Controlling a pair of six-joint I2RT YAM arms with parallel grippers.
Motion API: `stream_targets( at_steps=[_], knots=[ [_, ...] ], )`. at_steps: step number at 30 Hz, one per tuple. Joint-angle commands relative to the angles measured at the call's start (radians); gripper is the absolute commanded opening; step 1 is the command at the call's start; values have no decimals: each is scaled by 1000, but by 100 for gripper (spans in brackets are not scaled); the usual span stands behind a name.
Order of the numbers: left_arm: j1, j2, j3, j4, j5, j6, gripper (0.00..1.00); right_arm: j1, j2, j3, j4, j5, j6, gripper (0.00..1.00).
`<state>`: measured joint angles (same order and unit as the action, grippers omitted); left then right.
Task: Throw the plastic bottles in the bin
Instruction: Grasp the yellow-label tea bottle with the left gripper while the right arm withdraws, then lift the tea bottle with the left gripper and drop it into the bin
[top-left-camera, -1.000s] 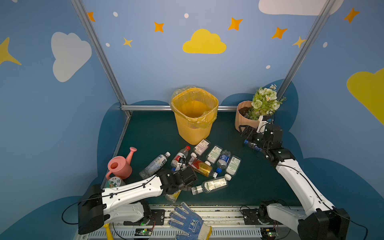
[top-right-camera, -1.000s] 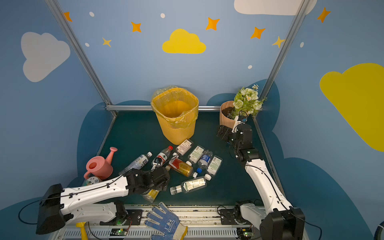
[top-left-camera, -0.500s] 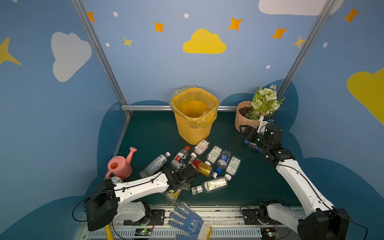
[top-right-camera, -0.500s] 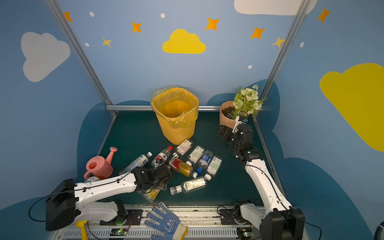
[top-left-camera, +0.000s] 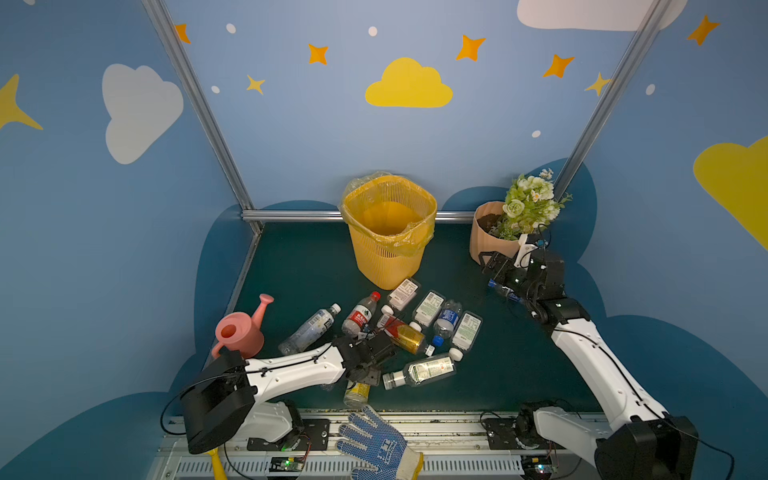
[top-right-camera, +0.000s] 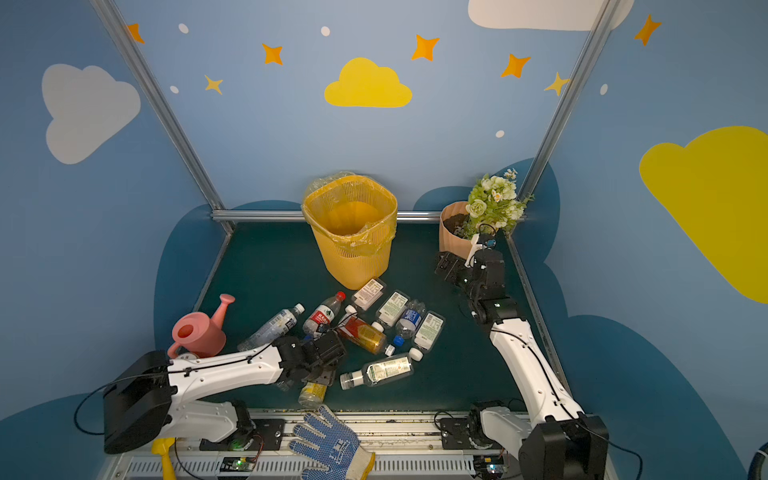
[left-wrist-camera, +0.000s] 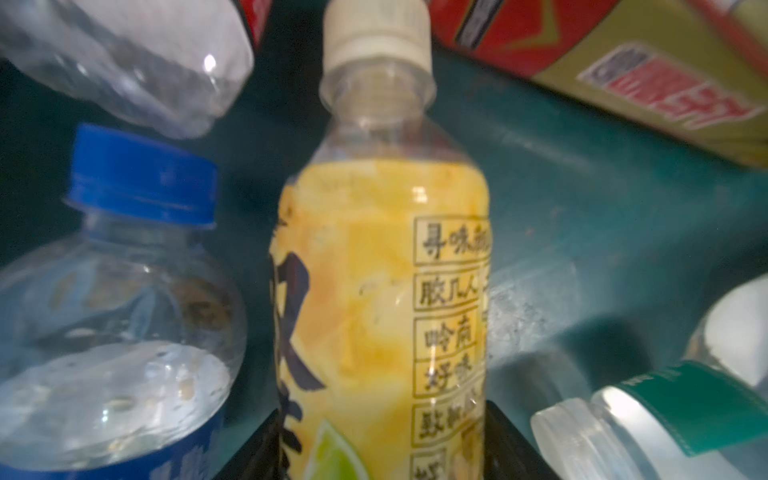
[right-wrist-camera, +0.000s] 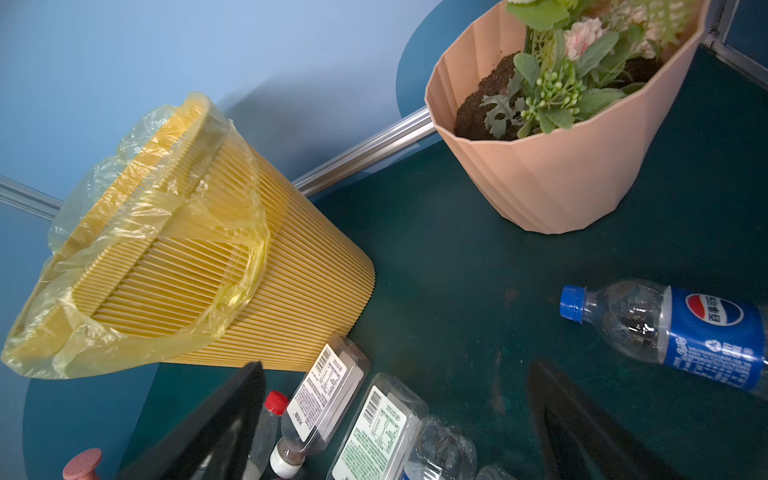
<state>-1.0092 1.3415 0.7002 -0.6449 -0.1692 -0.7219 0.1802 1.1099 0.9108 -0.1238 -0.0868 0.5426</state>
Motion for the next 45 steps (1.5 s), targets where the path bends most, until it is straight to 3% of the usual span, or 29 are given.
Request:
stream_targets(
  at_steps=[1,4,11,15,28,32,37,40,45],
  knots=[
    [7,7,-11,14,11,1,70,-5,-24,-9,14,1,2,96],
    [9,24,-10,19,19,8,70,-5,-24,-12,15,1,5,96],
    [9,6,12,-1,9,13,49,-8,-26,-15,18,1,11,96],
    [9,-55,15,-17,-15,-1,45,-11,-27,-15,17,-1,13,96],
    [9,-515,20,-48,-154,13,46,-12,-30,-21,27,4,25,96],
    [9,-618,82,-67,-256,110,45,-13,-27,-24,31,-2,33,96],
    [9,-597,242,-38,-379,324,45,-13,-31,-31,30,-7,32,95],
    [11,-561,311,91,-438,509,46,-13,-36,-36,25,-10,30,95],
    [34,-505,403,351,-441,785,46,-13,-60,-48,0,3,28,96]
  ],
)
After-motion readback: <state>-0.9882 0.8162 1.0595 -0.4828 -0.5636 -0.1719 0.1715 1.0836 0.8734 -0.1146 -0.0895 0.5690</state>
